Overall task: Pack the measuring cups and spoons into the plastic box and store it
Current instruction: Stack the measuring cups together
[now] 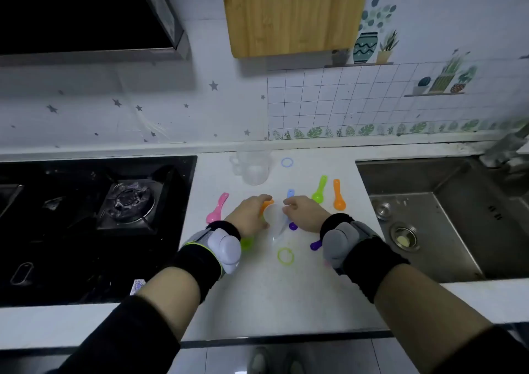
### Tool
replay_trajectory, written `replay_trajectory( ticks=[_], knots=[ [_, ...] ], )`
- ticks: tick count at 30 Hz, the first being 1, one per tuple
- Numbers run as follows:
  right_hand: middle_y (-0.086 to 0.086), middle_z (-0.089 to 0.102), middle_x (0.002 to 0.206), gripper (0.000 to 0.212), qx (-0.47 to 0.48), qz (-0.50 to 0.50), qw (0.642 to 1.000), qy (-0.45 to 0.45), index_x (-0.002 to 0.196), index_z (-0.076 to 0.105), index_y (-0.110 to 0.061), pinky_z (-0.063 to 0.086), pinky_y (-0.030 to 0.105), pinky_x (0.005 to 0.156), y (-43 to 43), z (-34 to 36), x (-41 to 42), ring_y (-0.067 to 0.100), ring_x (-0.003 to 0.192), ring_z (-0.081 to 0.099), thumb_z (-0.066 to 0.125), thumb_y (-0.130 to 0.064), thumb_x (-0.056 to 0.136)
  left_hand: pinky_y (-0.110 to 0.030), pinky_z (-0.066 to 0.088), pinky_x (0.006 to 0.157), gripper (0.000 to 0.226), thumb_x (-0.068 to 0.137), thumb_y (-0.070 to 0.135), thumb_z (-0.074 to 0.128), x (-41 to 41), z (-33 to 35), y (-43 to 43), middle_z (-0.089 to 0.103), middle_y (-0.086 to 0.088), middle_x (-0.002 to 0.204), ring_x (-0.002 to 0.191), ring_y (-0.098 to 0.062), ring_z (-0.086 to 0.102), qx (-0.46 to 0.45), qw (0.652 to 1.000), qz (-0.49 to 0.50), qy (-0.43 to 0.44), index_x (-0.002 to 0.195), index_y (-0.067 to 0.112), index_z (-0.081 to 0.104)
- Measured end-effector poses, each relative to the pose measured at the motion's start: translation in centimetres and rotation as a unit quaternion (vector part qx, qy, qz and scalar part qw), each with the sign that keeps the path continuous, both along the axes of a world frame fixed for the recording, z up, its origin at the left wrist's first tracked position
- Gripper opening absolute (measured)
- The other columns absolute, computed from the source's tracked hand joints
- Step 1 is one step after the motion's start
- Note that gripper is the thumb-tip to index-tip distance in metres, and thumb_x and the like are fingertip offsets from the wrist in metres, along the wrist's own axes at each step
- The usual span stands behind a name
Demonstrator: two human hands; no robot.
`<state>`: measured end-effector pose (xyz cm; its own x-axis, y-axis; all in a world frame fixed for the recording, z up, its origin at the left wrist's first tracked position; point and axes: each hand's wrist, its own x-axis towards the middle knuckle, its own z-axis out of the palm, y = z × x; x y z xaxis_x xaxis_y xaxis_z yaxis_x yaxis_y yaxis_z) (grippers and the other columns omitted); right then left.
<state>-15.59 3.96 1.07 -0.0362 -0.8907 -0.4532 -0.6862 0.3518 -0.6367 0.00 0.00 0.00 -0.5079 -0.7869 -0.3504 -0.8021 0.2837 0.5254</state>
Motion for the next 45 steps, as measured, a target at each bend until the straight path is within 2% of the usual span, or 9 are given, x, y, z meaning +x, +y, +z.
replay_trajectory(
  ticks=[4,15,19,21,24,32,36,40,45],
  knots=[
    [0.006,0.05,0.091,0.023,0.006,-0.003,1.0,-0.006,0.074,0.045,-0.018,0.033,0.025,0.081,0.3,0.1,0.2,0.018,0.091,0.044,0.041,-0.015,0.097,-0.04,0.039,0.105,0.064,0.083,0.014,0.063,-0.5,-0.1,-0.1,0.049,-0.012,0.136,0.124,-0.028,0.048,0.023,1.0,0.004,0.012,0.141,0.016,0.036],
    [0.014,0.048,0.081,0.025,-0.023,-0.016,1.0,0.001,0.075,0.051,0.001,0.035,0.03,0.076,0.5,0.7,-0.3,0.024,0.083,0.043,0.04,-0.01,0.095,-0.028,0.04,0.096,0.058,0.082,0.009,0.065,-1.7,-0.3,-0.7,0.055,-0.01,0.132,0.112,-0.025,0.055,0.002,1.0,-0.01,0.01,0.137,0.01,0.046],
    [0.009,0.042,0.069,0.034,-0.04,-0.018,0.999,0.008,0.06,0.042,-0.009,0.03,0.026,0.07,0.4,1.2,-0.8,0.025,0.079,0.039,0.041,-0.007,0.094,-0.029,0.042,0.096,0.071,0.075,0.015,0.076,-2.3,0.3,-0.5,0.054,-0.008,0.133,0.109,-0.025,0.057,-0.003,1.0,-0.008,0.019,0.138,0.01,0.044],
    [0.01,0.057,0.082,0.024,-0.046,-0.033,0.998,-0.015,0.085,0.063,-0.001,0.039,0.028,0.079,0.2,1.6,-1.3,0.027,0.089,0.05,0.041,-0.006,0.094,-0.03,0.043,0.095,0.07,0.073,0.016,0.078,-2.6,1.2,-0.7,0.055,-0.008,0.129,0.107,-0.026,0.057,-0.012,0.999,0.006,0.047,0.135,0.01,0.047],
    [0.012,0.056,0.129,0.044,-0.079,-0.058,0.994,-0.045,0.133,0.049,-0.005,0.04,0.03,0.105,0.1,2.8,-2.6,0.024,0.121,0.052,0.043,0.0,0.09,-0.028,0.045,0.088,0.064,0.073,0.022,0.079,-3.4,3.6,-1.6,0.06,-0.006,0.119,0.087,-0.019,0.057,-0.04,0.995,0.005,0.087,0.13,0.011,0.052],
    [-0.001,0.056,0.104,0.066,-0.182,-0.084,0.978,-0.054,0.132,0.045,-0.019,0.045,0.026,0.08,1.7,5.6,-5.8,0.017,0.089,0.06,0.077,-0.02,0.074,-0.017,0.045,0.072,0.052,0.071,0.034,0.079,-7.8,9.0,-1.6,0.063,0.002,0.101,0.068,-0.006,0.056,-0.057,0.982,-0.055,0.17,0.116,0.016,0.061],
    [0.002,0.061,0.107,0.063,-0.218,-0.173,0.96,-0.001,0.13,0.047,-0.017,0.047,0.032,0.091,3.2,6.4,-8.3,0.02,0.097,0.059,0.076,-0.023,0.074,-0.014,0.047,0.073,0.072,0.069,0.029,0.082,-9.4,7.6,-0.6,0.058,0.003,0.109,0.077,-0.01,0.064,0.017,0.978,-0.044,0.203,0.131,0.017,0.047],
    [-0.001,0.059,0.102,0.063,-0.246,-0.237,0.939,0.049,0.129,0.049,-0.017,0.039,0.024,0.088,5.4,7.3,-10.9,0.019,0.103,0.056,0.077,-0.025,0.073,-0.018,0.044,0.076,0.081,0.069,0.028,0.082,-11.1,3.3,1.6,0.051,-0.004,0.129,0.105,-0.018,0.057,0.043,0.984,-0.155,0.072,0.139,0.017,0.04],
    [0.006,0.061,0.119,0.064,-0.251,-0.25,0.932,0.071,0.131,0.048,-0.017,0.041,0.028,0.096,8.4,8.2,-12.6,0.023,0.118,0.051,0.076,-0.027,0.074,-0.021,0.027,0.104,0.107,0.065,0.032,0.084,-13.0,-2.3,5.5,0.033,-0.005,0.148,0.135,-0.019,0.035,0.066,0.967,-0.246,0.0,0.148,0.017,0.019]
  ],
)
